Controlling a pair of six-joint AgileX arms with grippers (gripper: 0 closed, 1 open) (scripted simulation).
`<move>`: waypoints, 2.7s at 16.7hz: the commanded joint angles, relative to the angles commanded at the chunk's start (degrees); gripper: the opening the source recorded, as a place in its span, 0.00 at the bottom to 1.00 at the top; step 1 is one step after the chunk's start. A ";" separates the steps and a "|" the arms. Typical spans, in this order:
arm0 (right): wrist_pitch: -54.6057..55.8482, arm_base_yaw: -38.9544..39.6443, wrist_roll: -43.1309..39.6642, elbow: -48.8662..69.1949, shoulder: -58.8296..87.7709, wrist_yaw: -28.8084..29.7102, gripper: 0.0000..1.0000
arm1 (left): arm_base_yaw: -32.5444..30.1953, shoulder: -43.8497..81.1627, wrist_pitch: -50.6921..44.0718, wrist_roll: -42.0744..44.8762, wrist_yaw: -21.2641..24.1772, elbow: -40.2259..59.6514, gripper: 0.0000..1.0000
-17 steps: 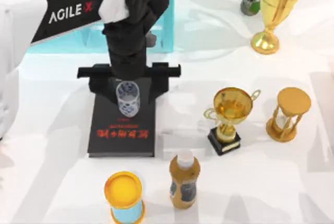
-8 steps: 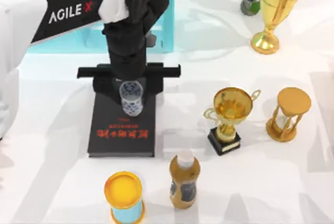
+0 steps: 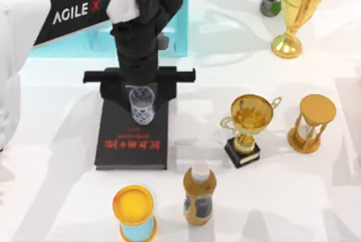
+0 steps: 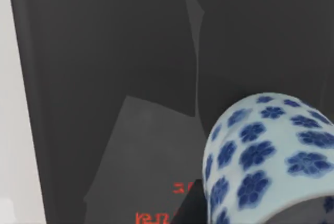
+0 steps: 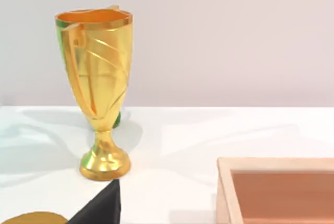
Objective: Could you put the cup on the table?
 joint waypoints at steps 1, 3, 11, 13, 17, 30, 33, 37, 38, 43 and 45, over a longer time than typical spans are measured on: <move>0.00 0.00 0.00 0.00 0.00 0.00 1.00 | 0.02 -0.18 -1.32 -0.03 -0.02 1.18 0.00; 0.00 0.00 0.00 0.00 0.00 0.00 1.00 | 0.01 -0.49 -3.89 -0.05 -0.02 3.37 0.00; 0.00 0.00 0.00 0.00 0.00 0.00 1.00 | 0.02 -1.54 -9.54 -0.05 -0.03 8.12 0.00; 0.00 0.00 0.00 0.00 0.00 0.00 1.00 | 0.25 -1.41 -9.36 0.22 -0.06 7.80 0.00; 0.00 0.00 0.00 0.00 0.00 0.00 1.00 | 6.20 -7.57 -9.46 5.94 -0.19 1.95 0.00; 0.00 0.00 0.00 0.00 0.00 0.00 1.00 | 17.69 -18.74 -7.76 17.47 -0.07 -10.90 0.00; 0.00 0.00 0.00 0.00 0.00 0.00 1.00 | 17.86 -18.07 -1.47 17.48 -0.02 -15.85 0.00; 0.00 0.00 0.00 0.00 0.00 0.00 1.00 | 17.94 -16.97 4.00 17.63 0.14 -20.71 0.00; 0.00 0.00 0.00 0.00 0.00 0.00 1.00 | 17.94 -16.94 4.04 17.63 0.14 -20.75 0.00; 0.00 0.00 0.00 0.00 0.00 0.00 1.00 | 17.94 -16.94 4.04 17.63 0.14 -20.75 0.23; 0.00 0.00 0.00 0.00 0.00 0.00 1.00 | 17.94 -16.94 4.04 17.63 0.14 -20.75 0.38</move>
